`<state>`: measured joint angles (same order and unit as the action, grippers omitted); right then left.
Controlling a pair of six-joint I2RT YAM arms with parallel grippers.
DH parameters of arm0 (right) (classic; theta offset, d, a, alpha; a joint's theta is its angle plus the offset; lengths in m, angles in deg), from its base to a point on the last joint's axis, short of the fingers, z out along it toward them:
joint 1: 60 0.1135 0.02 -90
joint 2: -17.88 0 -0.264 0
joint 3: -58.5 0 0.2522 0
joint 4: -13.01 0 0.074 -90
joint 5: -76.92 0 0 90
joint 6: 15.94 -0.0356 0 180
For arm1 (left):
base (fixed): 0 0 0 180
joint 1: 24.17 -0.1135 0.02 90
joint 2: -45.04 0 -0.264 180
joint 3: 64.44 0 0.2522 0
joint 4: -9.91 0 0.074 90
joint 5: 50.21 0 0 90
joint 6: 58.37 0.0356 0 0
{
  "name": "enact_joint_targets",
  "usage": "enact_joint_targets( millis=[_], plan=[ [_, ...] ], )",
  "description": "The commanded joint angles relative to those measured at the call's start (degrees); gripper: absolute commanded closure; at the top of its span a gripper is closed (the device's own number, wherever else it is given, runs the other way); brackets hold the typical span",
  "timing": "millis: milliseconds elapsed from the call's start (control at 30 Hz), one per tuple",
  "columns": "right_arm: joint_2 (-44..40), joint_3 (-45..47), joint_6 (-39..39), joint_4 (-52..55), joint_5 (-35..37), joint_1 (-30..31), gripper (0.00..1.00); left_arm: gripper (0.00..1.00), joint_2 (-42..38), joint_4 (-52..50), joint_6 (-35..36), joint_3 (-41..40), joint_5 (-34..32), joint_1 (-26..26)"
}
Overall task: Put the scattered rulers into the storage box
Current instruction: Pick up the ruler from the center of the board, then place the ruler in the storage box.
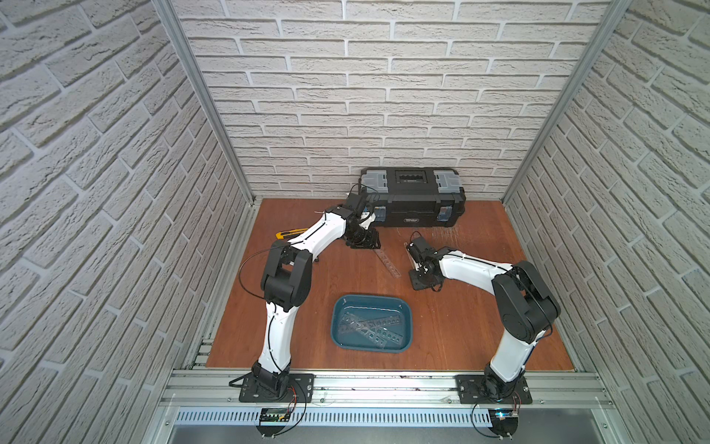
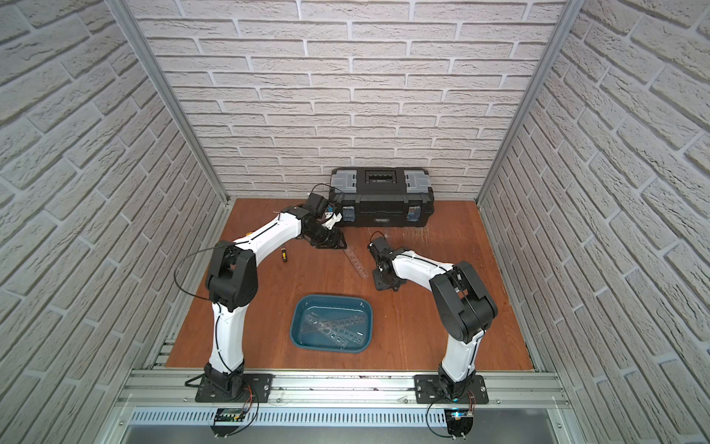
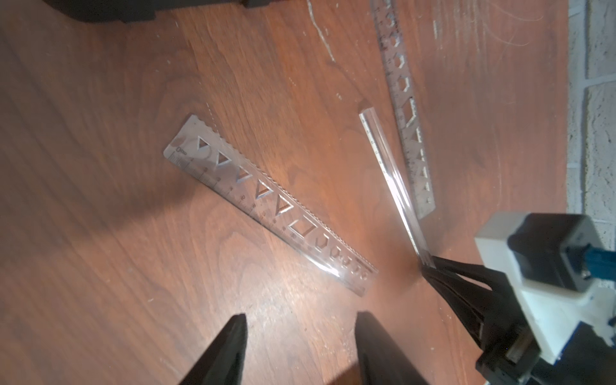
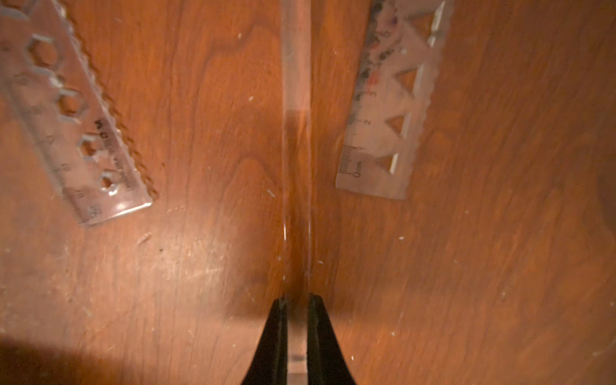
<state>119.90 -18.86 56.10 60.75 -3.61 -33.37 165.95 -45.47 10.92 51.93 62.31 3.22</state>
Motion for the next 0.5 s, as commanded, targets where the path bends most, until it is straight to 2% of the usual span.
enact_joint_targets(
  millis=[0,200,467],
  plan=[
    [-7.02,0.49,1.69,2.16,1.51,0.61,0.98,0.43,-4.13,1.30,-0.38,-1.57,-0.82,0.20],
    [-14.01,0.05,4.37,5.65,0.21,0.96,0.98,0.42,-8.57,1.71,-0.91,-3.20,-1.43,0.03],
    [-18.58,-0.81,6.56,8.35,-3.71,3.07,0.98,0.42,-13.14,2.44,-1.72,-7.51,-1.10,-1.23]
  ],
)
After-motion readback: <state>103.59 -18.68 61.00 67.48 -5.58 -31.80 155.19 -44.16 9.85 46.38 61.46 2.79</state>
